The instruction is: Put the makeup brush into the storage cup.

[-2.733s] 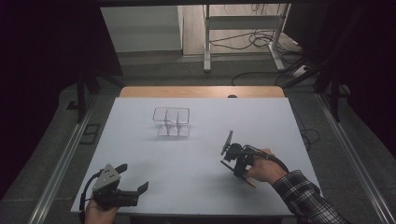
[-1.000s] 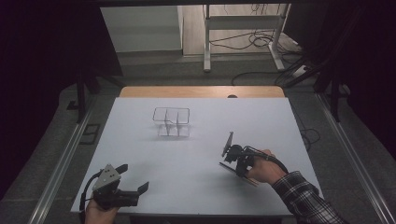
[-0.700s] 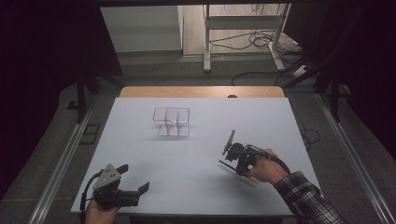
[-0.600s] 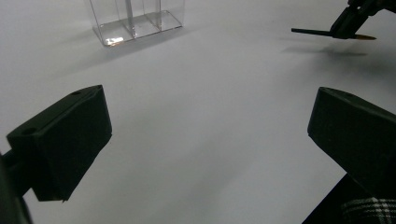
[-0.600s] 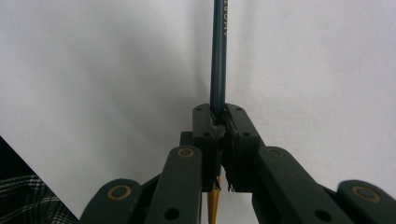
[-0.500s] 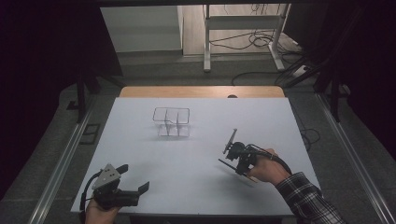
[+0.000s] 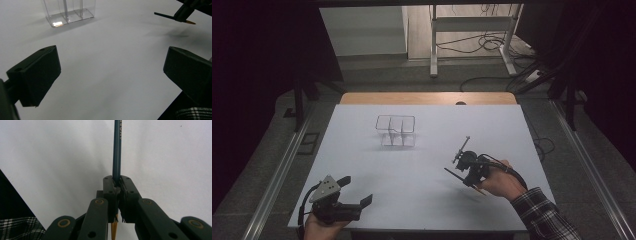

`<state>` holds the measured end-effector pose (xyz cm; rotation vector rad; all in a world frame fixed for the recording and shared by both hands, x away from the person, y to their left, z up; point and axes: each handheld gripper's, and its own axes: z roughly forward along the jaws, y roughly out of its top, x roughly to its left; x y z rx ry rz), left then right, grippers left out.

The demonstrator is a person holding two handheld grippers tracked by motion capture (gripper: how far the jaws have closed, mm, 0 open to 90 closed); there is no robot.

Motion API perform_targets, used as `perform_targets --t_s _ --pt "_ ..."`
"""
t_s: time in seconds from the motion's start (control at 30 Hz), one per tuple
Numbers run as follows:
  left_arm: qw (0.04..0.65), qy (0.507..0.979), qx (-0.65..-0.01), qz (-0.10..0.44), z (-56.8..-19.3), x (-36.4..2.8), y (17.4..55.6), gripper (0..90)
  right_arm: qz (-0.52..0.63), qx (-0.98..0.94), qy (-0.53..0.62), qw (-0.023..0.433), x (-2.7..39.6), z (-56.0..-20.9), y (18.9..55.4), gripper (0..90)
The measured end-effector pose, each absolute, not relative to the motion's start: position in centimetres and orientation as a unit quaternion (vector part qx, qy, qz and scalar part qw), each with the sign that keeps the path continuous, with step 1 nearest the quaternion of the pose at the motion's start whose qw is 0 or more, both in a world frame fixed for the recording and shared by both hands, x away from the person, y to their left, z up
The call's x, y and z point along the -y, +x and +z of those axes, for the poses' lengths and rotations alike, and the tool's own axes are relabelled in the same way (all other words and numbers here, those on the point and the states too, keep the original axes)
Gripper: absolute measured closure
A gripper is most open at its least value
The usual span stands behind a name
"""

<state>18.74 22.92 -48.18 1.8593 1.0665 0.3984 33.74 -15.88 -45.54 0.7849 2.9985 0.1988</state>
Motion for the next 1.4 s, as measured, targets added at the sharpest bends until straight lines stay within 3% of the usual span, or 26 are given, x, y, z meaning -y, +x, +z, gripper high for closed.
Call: perform_targets --t_s 0.27,0.6,1.4 --pt "0.456 0.764 -0.424 0.168 -47.9 -22.4 18.7 8.1 0.079 -0.966 0.245 0.016 15.8 -44.9 33.5 83.4" --pt "0.458 0.774 -0.403 0.168 -47.4 -21.7 18.9 9.4 0.087 -0.968 0.236 0.012 15.4 -44.0 33.2 83.4" --pt "0.418 0.810 -0.330 0.244 -46.6 -18.9 20.7 13.0 0.088 -0.972 0.218 -0.005 14.6 -42.2 33.2 83.4"
